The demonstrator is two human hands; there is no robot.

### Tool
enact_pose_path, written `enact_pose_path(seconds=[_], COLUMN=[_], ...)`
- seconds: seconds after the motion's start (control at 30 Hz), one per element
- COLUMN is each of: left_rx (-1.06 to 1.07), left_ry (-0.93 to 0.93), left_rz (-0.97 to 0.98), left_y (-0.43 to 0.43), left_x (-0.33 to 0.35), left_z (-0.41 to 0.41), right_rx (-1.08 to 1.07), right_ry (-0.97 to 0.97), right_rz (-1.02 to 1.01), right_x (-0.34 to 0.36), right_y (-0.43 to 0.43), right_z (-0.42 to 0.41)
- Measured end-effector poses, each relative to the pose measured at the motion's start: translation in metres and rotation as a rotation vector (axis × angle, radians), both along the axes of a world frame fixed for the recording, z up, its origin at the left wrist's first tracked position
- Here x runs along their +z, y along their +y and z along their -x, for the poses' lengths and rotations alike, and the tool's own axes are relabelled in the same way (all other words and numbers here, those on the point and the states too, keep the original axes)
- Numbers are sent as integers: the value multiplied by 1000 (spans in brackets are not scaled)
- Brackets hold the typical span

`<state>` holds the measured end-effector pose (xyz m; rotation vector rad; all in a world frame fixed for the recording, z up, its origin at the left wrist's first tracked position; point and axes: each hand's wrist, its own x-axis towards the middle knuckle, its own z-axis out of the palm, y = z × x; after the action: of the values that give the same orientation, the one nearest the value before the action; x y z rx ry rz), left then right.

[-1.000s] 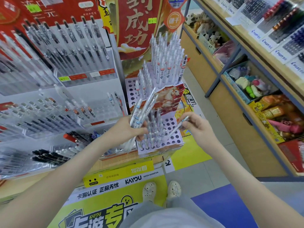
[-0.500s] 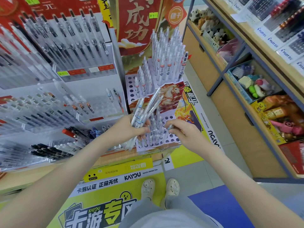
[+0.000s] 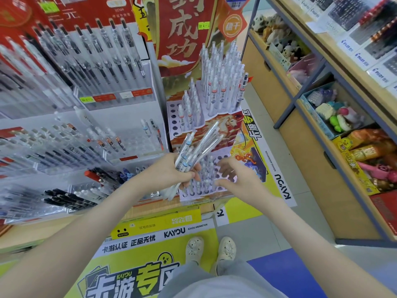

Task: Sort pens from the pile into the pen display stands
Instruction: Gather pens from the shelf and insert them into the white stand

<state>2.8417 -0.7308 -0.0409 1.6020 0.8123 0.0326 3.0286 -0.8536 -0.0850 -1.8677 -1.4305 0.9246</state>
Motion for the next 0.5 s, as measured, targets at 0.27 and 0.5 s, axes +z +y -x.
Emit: enact_pose_path(seconds=[0.27, 0.5], left_rx=[-137, -28], left_ry=[31, 1], left_rz=[6, -37], left_y=[1, 15], left_x=[9, 5], left_z=[-17, -11], right_rx=[-245, -573], right_ry=[605, 584], right_rz=[-226, -410], right_x=[39, 34], right_y=[19, 17], right_z=[4, -42])
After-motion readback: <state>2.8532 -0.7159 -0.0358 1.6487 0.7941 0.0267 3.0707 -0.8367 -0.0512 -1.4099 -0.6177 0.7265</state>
